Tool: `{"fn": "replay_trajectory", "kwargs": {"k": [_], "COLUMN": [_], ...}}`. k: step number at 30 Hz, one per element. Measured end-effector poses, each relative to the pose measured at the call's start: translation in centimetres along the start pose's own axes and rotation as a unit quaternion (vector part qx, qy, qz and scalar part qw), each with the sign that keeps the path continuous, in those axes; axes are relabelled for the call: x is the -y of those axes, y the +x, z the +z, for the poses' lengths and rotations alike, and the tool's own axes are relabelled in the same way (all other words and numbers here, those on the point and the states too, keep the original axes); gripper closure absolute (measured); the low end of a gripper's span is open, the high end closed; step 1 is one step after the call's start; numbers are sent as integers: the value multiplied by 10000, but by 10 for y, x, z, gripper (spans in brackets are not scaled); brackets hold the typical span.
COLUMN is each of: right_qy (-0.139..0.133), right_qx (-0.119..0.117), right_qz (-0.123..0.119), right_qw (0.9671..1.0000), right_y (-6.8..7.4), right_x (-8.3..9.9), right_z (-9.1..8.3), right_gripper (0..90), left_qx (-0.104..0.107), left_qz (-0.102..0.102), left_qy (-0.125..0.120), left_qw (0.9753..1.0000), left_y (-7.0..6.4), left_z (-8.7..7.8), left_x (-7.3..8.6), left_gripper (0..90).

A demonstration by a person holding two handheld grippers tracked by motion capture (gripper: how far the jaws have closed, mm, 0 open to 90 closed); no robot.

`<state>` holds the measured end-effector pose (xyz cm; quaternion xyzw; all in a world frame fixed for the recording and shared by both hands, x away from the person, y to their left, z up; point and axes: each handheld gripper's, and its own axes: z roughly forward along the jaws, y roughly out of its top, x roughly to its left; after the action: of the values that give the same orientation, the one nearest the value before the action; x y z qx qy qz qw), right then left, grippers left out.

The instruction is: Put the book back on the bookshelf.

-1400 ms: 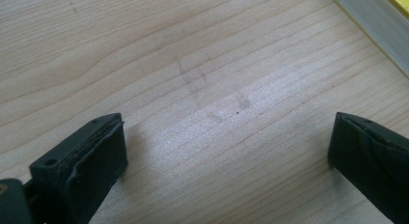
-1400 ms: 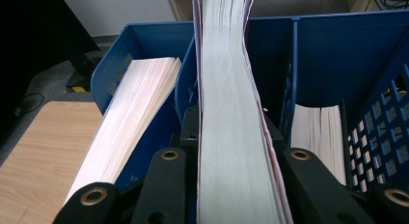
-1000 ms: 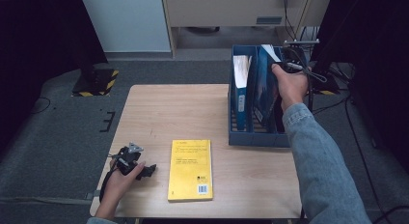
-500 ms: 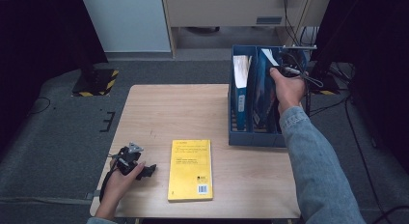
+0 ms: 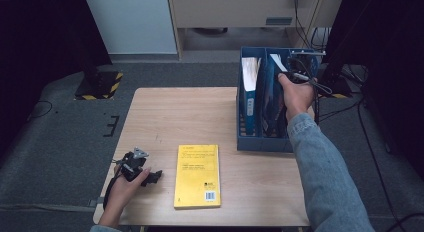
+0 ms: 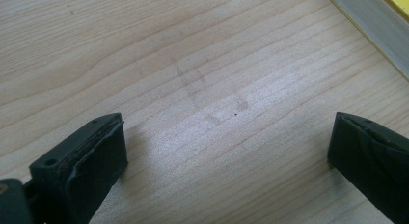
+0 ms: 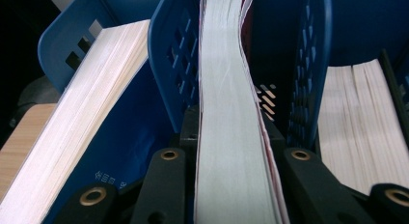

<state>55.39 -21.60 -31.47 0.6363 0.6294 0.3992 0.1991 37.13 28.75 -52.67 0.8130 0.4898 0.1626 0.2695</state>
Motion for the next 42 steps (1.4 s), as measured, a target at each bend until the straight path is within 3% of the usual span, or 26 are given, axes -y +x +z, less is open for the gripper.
{"fn": "replay_trajectory", "kwargs": {"k": [31, 42], "right_qy": [87, 133], "right_qx": [-4, -18], "right_qz": [22, -73], "right_qw": [10000, 9999], "right_y": [-1, 0], "right_x": [10, 11], "right_z": [8, 7], "right_gripper": [721, 719], "left_qx": [13, 12], "left_qz": [11, 12], "left_qy": [0, 0], "left_qw": [10000, 10000], "left_y": [-1, -1], "left_z": [0, 0], "left_x": [0, 0], "left_gripper": [0, 0]}}
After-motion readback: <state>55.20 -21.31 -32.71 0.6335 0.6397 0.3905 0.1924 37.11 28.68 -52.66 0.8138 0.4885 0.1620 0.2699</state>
